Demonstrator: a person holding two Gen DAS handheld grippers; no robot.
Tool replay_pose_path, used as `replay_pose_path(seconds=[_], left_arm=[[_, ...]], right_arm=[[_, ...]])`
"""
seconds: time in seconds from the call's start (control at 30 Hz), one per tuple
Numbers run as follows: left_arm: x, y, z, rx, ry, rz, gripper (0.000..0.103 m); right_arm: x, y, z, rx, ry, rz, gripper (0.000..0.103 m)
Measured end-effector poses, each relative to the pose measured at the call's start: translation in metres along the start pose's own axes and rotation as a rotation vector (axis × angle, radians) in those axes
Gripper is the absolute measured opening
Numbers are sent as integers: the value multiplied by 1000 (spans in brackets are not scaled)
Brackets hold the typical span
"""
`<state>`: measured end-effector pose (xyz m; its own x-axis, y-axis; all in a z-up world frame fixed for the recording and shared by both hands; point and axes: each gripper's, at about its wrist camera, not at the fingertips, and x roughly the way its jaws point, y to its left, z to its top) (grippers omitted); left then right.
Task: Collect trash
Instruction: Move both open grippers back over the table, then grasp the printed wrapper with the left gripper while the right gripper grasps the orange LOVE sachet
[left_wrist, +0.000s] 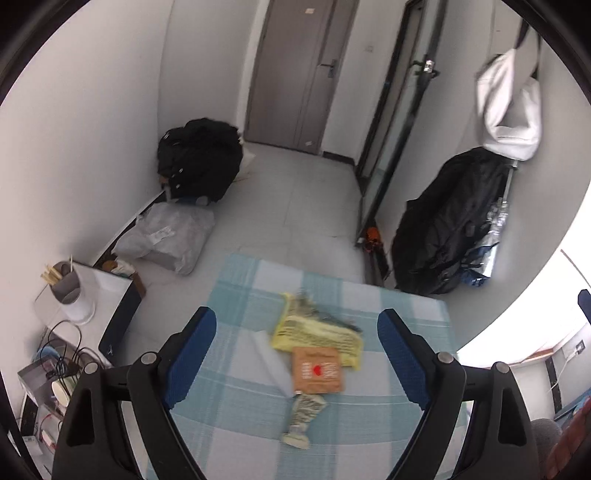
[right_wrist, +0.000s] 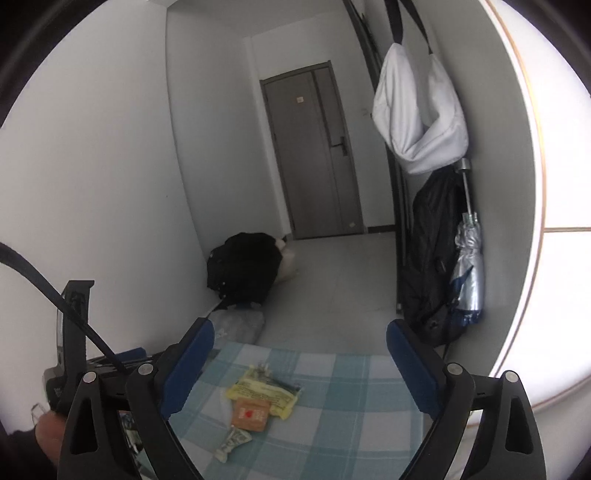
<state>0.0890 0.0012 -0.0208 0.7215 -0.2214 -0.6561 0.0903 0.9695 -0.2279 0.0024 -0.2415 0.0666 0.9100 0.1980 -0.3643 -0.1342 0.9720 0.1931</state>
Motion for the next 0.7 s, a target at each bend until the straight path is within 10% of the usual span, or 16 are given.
replay_pose_path(seconds=[0.3, 0.7], left_arm=[[52, 39, -23, -50, 165, -63, 87], [93, 22, -63, 139, 361, -108, 87]], right_arm=[[84, 13, -21, -52, 138, 42, 97], [133, 0, -55, 7, 258, 55, 97]])
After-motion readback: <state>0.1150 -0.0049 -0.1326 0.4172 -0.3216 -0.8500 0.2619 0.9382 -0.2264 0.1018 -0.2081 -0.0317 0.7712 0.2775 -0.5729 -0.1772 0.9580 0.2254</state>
